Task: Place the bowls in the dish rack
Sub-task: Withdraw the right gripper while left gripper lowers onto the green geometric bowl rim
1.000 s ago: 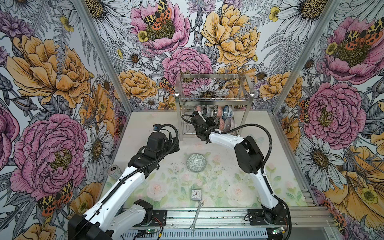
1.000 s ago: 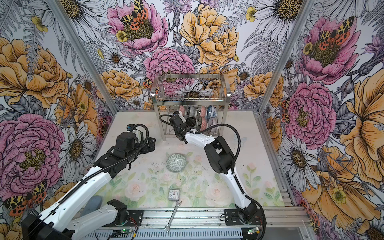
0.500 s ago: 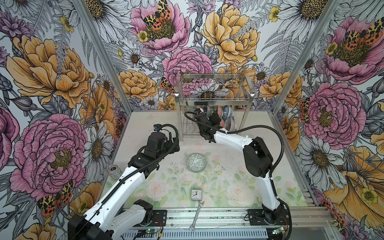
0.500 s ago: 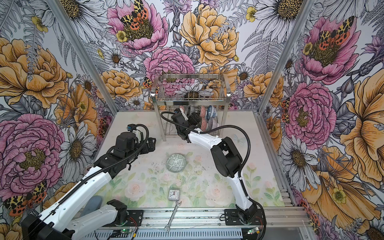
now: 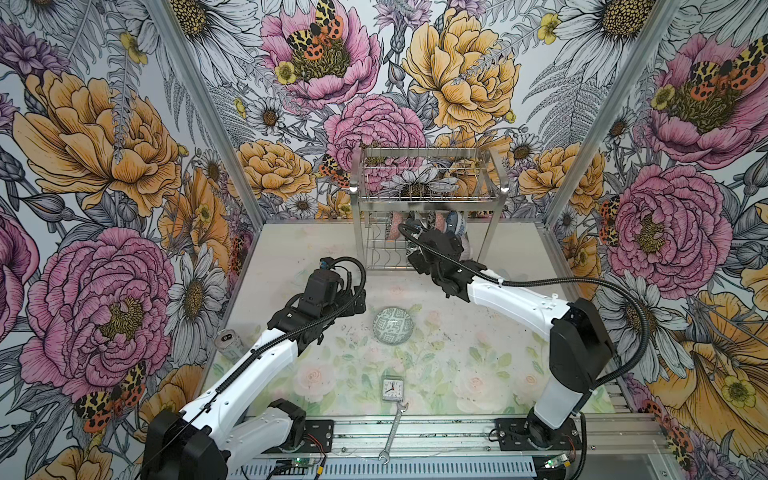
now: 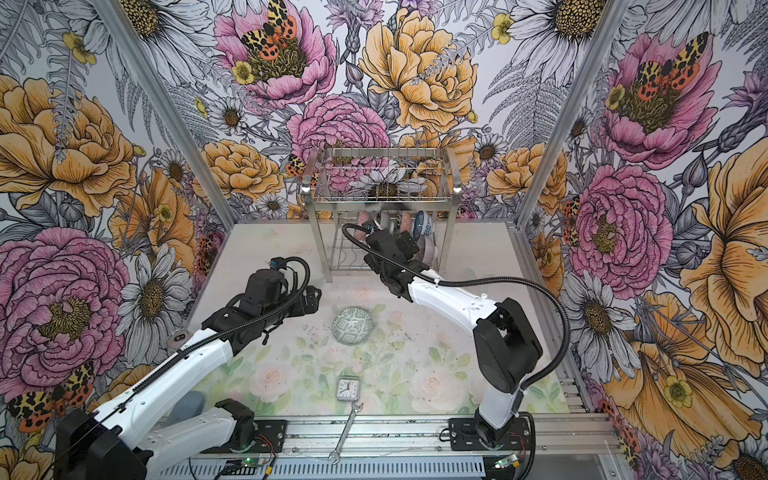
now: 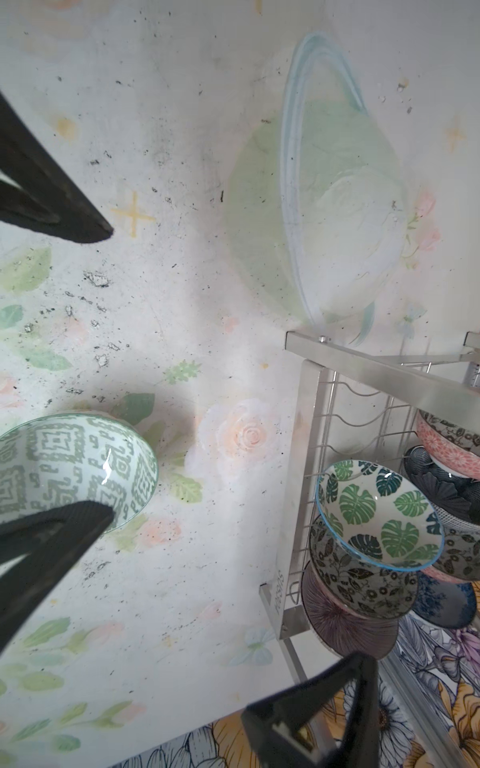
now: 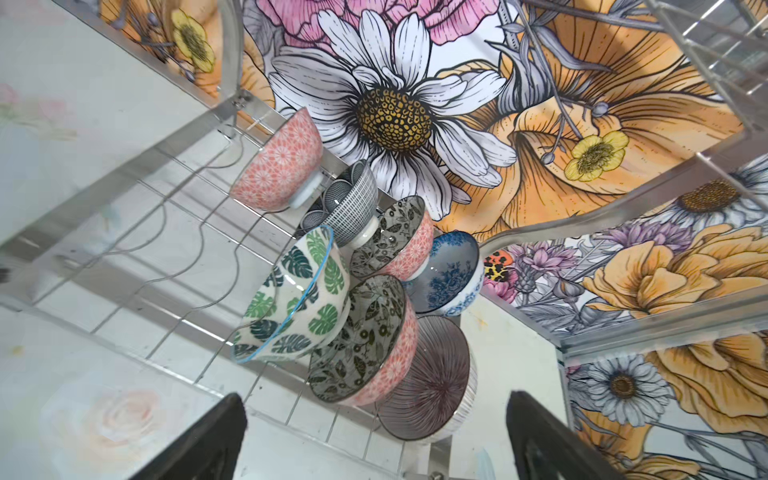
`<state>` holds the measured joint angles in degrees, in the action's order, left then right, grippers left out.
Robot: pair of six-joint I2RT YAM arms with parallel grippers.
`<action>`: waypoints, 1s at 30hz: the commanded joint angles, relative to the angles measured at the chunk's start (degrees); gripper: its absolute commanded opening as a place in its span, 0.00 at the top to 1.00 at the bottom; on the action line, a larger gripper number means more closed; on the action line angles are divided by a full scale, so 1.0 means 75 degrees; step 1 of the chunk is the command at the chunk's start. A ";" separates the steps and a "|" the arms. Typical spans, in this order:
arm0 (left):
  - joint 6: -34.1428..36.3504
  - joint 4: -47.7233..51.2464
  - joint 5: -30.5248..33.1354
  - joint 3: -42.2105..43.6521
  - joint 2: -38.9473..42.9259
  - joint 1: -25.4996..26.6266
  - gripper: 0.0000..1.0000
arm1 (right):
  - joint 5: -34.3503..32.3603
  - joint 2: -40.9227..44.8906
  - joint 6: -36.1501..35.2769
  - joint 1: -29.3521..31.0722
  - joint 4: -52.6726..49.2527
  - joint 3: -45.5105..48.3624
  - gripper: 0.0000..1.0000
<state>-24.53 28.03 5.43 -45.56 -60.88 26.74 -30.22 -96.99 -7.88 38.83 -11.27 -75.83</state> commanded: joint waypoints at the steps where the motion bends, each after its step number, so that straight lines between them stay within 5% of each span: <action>1: -0.0245 -0.0116 -0.0150 0.0223 -0.0168 0.0228 0.01 | 0.1004 0.0700 0.0724 -0.0015 0.0015 0.0523 0.00; 11: -0.0747 -0.0235 0.0052 0.0469 -0.0996 0.1461 0.01 | 0.1840 0.1784 0.1629 -0.0489 0.0020 0.1419 0.00; 22: -0.1158 -0.1073 -0.0172 0.0786 -0.1889 0.1930 0.02 | 0.1939 0.1869 0.1729 -0.0605 0.0021 0.1625 0.00; 30: -0.1307 -0.1944 -0.0466 0.0947 -0.2718 0.1881 0.26 | 0.1964 0.1880 0.1776 -0.0630 0.0004 0.1685 0.00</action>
<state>-33.39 18.06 3.97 -39.51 -79.83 40.82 -16.16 -84.75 4.69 34.41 -11.31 -63.79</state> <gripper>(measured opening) 0.754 0.997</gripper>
